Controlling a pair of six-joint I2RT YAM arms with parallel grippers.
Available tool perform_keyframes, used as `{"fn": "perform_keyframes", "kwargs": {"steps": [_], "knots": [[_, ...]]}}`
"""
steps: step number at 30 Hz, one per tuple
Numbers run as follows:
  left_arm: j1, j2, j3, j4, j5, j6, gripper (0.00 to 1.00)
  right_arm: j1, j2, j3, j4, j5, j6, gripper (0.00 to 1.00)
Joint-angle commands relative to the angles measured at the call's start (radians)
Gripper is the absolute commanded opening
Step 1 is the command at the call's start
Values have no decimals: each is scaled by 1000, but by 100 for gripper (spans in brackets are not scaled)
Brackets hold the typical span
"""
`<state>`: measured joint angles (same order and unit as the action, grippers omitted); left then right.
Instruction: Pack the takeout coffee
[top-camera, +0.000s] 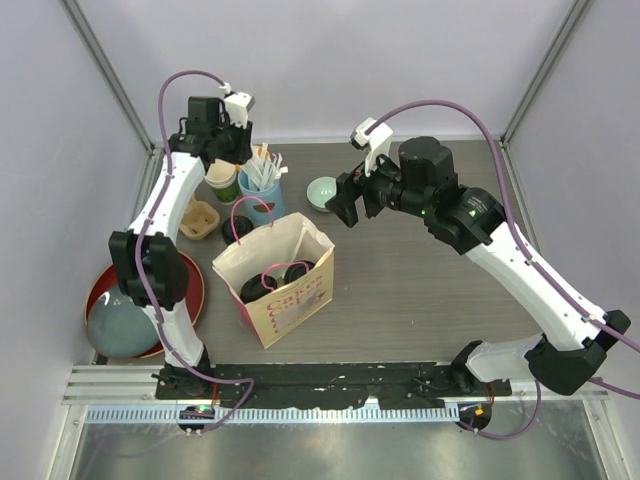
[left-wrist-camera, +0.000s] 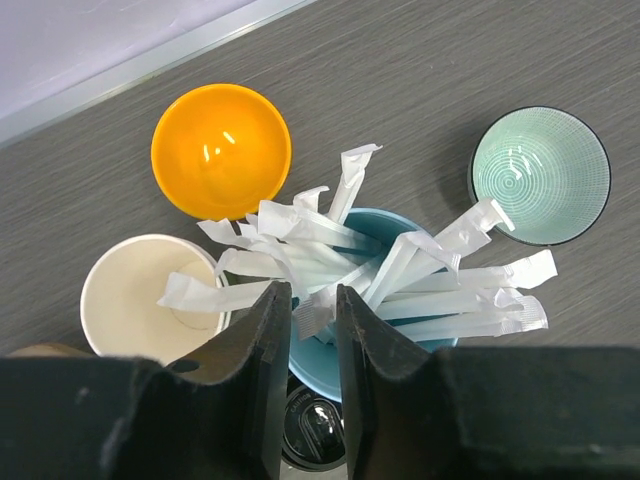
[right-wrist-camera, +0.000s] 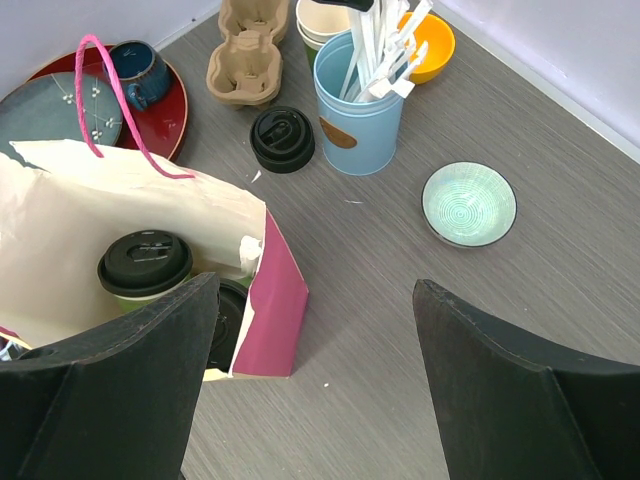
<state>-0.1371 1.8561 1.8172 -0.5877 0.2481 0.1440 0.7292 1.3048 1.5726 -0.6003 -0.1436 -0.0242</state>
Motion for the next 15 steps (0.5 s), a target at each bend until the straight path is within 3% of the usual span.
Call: {"fn": "perform_keyframes", "kwargs": {"steps": [1,7,11,15], "knots": [[2,14,39,0,16,-15,26,-1,-30,21,22,-10,-5,84],[2,14,45,0,23,-26,15,-2,-32,14,23,-10,-5,84],[4,5,45,-12,29,-30,0,-2,-32,14,23,-10,-8,84],[2,-47,48,-34,40,-27,0,-2,-33,14,19,-7,-10,84]]}}
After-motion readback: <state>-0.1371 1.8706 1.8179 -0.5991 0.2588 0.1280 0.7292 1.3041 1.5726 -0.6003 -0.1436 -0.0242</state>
